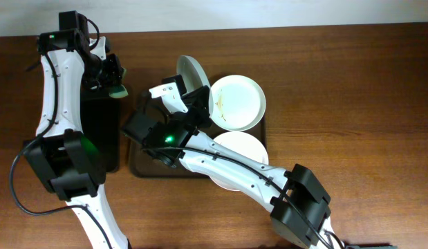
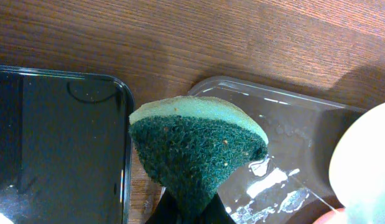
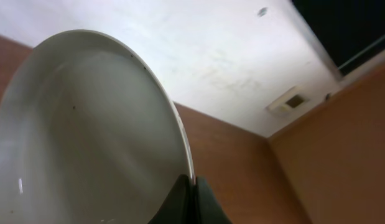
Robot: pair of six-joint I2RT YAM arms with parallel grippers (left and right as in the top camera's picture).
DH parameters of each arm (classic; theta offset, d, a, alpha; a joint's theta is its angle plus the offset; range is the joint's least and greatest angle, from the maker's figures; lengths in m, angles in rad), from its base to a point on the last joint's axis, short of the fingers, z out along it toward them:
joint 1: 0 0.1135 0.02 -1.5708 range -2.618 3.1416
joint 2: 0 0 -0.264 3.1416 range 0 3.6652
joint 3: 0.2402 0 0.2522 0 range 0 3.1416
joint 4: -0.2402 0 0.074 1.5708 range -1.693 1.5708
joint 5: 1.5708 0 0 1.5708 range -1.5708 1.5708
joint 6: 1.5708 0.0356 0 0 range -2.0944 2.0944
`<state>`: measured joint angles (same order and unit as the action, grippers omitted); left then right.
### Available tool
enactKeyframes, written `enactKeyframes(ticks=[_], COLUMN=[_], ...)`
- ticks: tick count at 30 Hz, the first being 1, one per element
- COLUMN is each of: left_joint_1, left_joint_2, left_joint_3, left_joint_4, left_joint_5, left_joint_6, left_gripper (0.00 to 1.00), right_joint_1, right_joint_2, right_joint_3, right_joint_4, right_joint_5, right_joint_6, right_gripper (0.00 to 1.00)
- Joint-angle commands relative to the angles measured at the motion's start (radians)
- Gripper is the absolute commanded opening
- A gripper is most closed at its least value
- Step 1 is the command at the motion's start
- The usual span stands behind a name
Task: Clean dirty plates on tray and stack at the side
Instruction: 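Lift the cleaned plate and place it right of the tray, right gripper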
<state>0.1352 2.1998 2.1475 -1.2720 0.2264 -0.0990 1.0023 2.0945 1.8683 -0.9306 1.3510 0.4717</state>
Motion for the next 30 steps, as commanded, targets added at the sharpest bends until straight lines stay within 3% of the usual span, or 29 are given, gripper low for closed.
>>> enactKeyframes(ticks=[1, 5, 14, 19, 25, 30], left_joint_1=[0.005, 0.005, 0.005, 0.005, 0.005, 0.005], left_joint_2=[-0.003, -0.003, -0.003, -0.003, -0.003, -0.003], left_joint_3=[0.013, 0.013, 0.013, 0.013, 0.013, 0.013], left_joint_4=[-0.001, -0.001, -0.001, -0.002, -0.001, 0.000], left_joint_5=[-0.010, -0.010, -0.010, -0.011, -0.013, -0.014], left_joint_6=[-0.013, -0.013, -0.013, -0.013, -0.013, -0.013], left_gripper=[0.00, 0.00, 0.00, 0.00, 0.00, 0.00], right_joint_1=[-0.015, -0.096, -0.350, -0.588, -0.964, -1.154], right_joint_2=[-0.028, -0.028, -0.047, -0.195, -0.282, -0.280], right_joint_3=[0.017, 0.017, 0.017, 0.017, 0.012, -0.144], right_joint_4=[-0.012, -0.057, -0.051, -0.114, -0.361, -0.338], right_joint_5=[-0.223, -0.725, -1.346, -1.366, -1.206, -1.146], right_joint_6=[0.009, -0.011, -0.011, -0.011, -0.012, -0.018], right_gripper=[0.04, 0.04, 0.04, 0.04, 0.04, 0.04])
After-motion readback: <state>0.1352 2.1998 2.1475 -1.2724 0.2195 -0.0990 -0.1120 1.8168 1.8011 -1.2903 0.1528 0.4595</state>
